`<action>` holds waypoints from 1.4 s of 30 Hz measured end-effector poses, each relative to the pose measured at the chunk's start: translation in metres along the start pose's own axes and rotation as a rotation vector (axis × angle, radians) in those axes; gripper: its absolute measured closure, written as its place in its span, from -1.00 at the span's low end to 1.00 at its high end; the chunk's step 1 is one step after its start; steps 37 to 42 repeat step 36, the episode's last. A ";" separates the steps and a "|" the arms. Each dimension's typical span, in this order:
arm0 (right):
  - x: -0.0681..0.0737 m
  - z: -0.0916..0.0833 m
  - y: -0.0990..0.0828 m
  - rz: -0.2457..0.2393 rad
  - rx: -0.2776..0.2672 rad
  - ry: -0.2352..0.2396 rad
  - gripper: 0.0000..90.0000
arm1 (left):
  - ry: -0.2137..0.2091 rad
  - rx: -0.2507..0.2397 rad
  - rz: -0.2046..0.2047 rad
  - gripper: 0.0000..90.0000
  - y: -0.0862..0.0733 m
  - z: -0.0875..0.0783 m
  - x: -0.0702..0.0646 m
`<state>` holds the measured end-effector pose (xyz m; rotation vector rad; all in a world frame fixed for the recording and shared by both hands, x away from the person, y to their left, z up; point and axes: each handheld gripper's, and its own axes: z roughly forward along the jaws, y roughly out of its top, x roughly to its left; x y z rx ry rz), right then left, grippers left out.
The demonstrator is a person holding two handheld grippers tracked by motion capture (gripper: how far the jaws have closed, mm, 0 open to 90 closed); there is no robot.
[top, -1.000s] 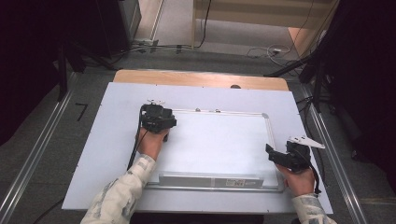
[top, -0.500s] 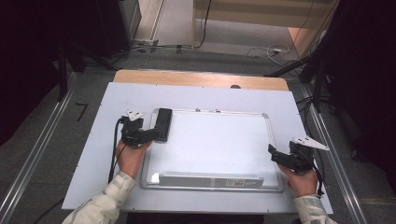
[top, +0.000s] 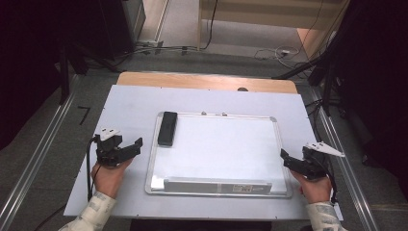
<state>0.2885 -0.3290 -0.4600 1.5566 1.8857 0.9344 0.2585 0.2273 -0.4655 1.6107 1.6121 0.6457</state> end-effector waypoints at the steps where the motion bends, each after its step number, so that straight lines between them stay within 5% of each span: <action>1: 0.000 0.000 0.000 0.002 0.000 0.000 -0.67 | -0.002 0.002 -0.001 -0.46 -0.001 -0.002 0.001; 22: -0.011 -0.005 -0.005 0.014 -0.001 -0.019 -0.67 | 0.053 0.002 -0.040 -0.50 -0.024 -0.024 0.027; 42: -0.020 -0.009 -0.009 0.032 0.001 -0.038 -0.67 | 0.096 0.017 -0.071 -0.53 -0.031 -0.022 0.042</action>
